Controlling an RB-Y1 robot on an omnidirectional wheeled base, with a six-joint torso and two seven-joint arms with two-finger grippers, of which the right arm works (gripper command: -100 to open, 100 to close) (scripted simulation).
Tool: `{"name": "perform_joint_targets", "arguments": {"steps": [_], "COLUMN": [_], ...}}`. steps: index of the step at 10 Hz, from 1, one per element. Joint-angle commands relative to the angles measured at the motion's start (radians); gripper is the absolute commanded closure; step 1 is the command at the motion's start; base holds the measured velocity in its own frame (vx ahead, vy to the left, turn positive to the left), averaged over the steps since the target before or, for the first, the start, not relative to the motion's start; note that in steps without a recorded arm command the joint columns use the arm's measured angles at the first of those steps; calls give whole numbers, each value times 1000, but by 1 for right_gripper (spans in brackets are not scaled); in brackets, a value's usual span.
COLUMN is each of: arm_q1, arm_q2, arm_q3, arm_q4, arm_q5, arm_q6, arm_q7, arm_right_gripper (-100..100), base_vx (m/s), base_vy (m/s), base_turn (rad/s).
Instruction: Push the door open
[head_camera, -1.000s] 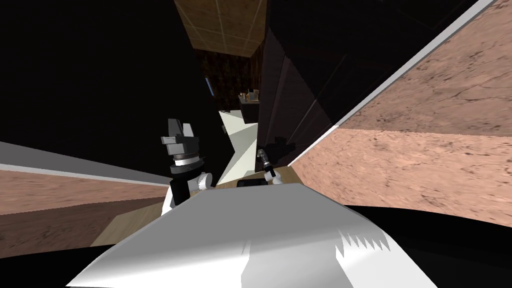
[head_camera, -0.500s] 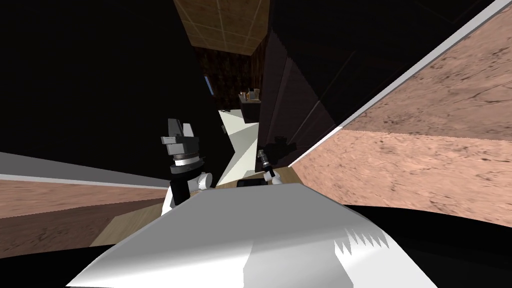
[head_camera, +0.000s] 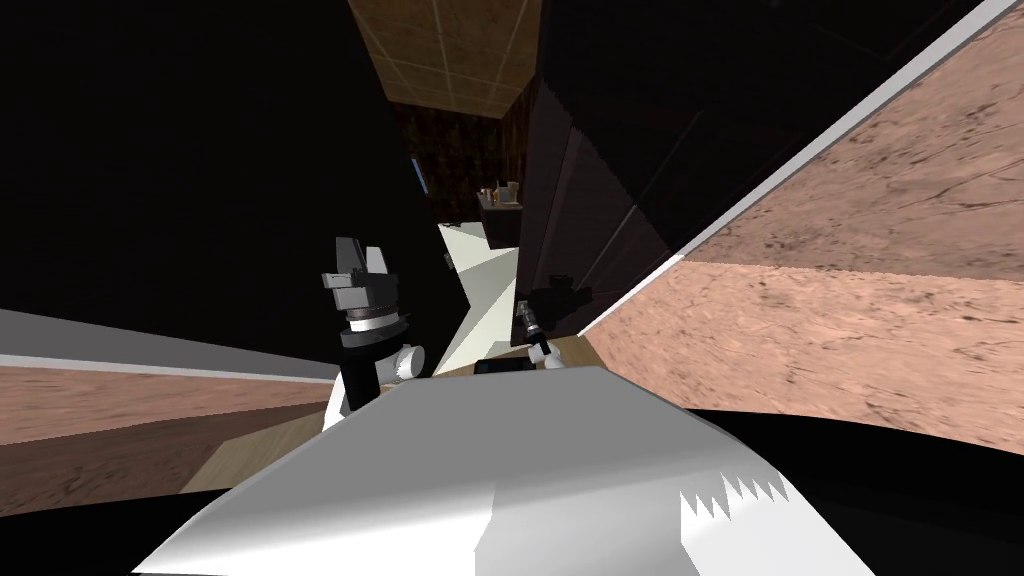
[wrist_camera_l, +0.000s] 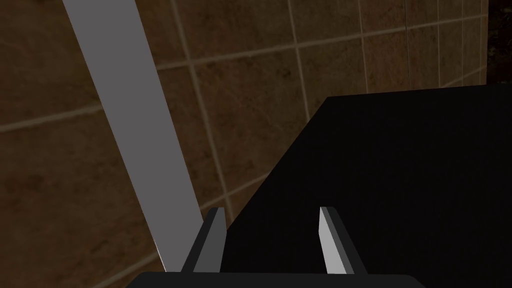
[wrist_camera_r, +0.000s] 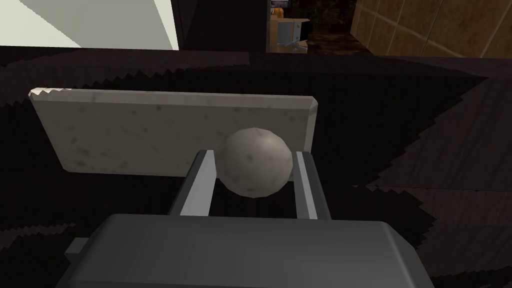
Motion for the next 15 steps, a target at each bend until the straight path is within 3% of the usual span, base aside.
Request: {"name": "perform_joint_targets", "arguments": {"steps": [1, 4, 6, 7, 10, 12, 15], "arm_q1": [13, 11, 11, 7, 8, 9, 5], "arm_q2": [-10, -32, -32, -41, -37, -10, -37], "arm_q3": [-3, -31, -31, -37, -48, -58, -59], "arm_q4": [-40, -38, -38, -35, -41, -46, -29], "arm_q5": [-1, -13, -13, -18, -28, -36, -36], "arm_q6": [13, 11, 11, 9, 16, 22, 6], "arm_q7": [3, 18, 18, 21, 24, 27, 29], "arm_right_gripper": [100, 100, 100, -100, -100, -100, -100], "base_vx": [78, 148, 109, -103, -222, -262, 29], "base_vy": [34, 29, 25, 57, 76, 72, 41], "base_turn": [-10, -49, -43, -82, -79, -93, 9]}}
